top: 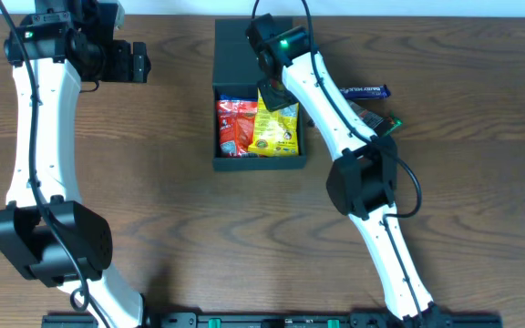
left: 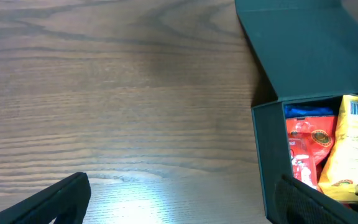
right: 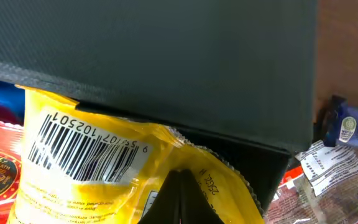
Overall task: Pack container
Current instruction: 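Press the yellow bag down into the box with the right gripper, then release the yellow bag and reach the right gripper to the candy packs, then grasp the clear candy pack with the right gripper and lift, then carry the candy pack left and lower it into the box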
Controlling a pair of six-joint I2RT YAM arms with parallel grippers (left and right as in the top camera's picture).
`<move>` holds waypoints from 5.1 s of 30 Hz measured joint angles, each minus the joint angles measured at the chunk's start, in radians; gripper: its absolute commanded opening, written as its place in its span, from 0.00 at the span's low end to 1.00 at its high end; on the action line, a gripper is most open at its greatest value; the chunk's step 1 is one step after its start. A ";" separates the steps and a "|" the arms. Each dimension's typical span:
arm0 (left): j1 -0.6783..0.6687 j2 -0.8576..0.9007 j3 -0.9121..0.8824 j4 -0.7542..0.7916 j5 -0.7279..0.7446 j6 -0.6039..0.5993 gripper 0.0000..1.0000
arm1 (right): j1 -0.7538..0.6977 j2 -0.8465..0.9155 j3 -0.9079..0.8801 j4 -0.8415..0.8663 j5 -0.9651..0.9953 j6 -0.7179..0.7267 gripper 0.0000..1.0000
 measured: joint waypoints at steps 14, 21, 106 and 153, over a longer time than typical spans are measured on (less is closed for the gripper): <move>0.000 0.000 0.000 -0.014 0.000 0.000 0.95 | -0.005 0.005 -0.002 0.012 -0.026 0.000 0.01; 0.000 0.000 0.000 -0.017 0.000 0.004 0.96 | -0.008 0.011 -0.002 0.012 -0.040 -0.001 0.01; 0.050 0.000 0.000 -0.019 0.000 0.029 0.95 | -0.140 -0.636 -1.302 0.834 0.161 -0.373 0.73; 0.050 0.000 0.000 -0.039 0.000 0.029 0.95 | -0.092 -0.694 -0.761 0.437 -0.706 -0.329 0.01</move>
